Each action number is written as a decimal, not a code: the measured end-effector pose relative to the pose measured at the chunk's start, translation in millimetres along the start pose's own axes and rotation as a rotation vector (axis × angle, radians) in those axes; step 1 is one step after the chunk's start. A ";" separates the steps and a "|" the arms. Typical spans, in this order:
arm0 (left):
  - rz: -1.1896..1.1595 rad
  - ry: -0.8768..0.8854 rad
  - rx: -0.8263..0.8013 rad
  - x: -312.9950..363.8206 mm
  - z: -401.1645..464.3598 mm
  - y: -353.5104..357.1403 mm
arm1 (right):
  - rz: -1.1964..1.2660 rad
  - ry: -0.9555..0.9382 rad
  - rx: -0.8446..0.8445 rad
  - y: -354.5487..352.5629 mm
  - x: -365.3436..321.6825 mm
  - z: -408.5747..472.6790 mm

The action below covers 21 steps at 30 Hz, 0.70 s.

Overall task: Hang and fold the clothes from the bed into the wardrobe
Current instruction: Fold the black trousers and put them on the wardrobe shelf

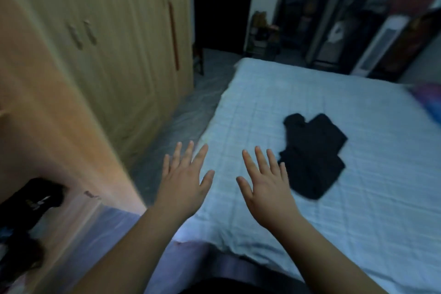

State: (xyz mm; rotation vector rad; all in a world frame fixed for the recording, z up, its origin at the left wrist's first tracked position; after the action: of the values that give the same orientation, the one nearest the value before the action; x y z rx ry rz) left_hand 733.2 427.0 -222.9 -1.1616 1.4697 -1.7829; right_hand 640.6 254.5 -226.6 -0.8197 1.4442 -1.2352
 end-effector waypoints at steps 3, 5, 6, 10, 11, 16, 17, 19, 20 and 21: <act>-0.017 0.098 -0.050 90.0 15.2 37.7 | -0.050 0.108 0.004 -23.2 92.3 -22.7; -0.022 0.159 -0.080 137.6 23.5 55.8 | -0.048 0.171 0.005 -33.9 139.8 -38.6; -0.026 0.180 -0.086 157.6 28.4 61.5 | -0.038 0.197 0.007 -38.0 160.3 -45.4; 0.009 0.261 -0.105 217.4 52.8 85.2 | -0.027 0.266 -0.016 -44.9 224.1 -63.1; 0.016 0.268 -0.118 225.1 57.2 90.8 | -0.022 0.281 -0.017 -44.7 233.4 -64.7; -0.024 0.325 -0.150 265.0 85.5 114.8 | 0.035 0.348 -0.019 -38.2 277.3 -61.8; -0.033 0.330 -0.160 271.2 95.2 120.5 | 0.043 0.356 -0.027 -36.2 286.1 -57.3; -0.046 0.314 -0.181 277.4 116.1 131.8 | 0.032 0.371 -0.045 -32.0 303.2 -46.4; -0.057 0.303 -0.189 279.0 128.9 137.9 | 0.027 0.380 -0.048 -29.4 312.5 -39.4; -0.071 0.294 -0.194 279.1 141.6 144.6 | 0.025 0.391 -0.053 -26.4 321.3 -31.6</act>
State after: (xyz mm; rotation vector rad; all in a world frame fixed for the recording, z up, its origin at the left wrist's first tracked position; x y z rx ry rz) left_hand 708.1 88.2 -281.5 -1.0892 1.8255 -1.9604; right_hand 527.9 -43.0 -287.2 -0.6131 1.7990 -1.3968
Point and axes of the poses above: each hand's wrist, its own z-axis towards the middle knuckle, its own y-axis out of the palm, x = y × z, the point moved 5 cm from there along z, towards the middle knuckle
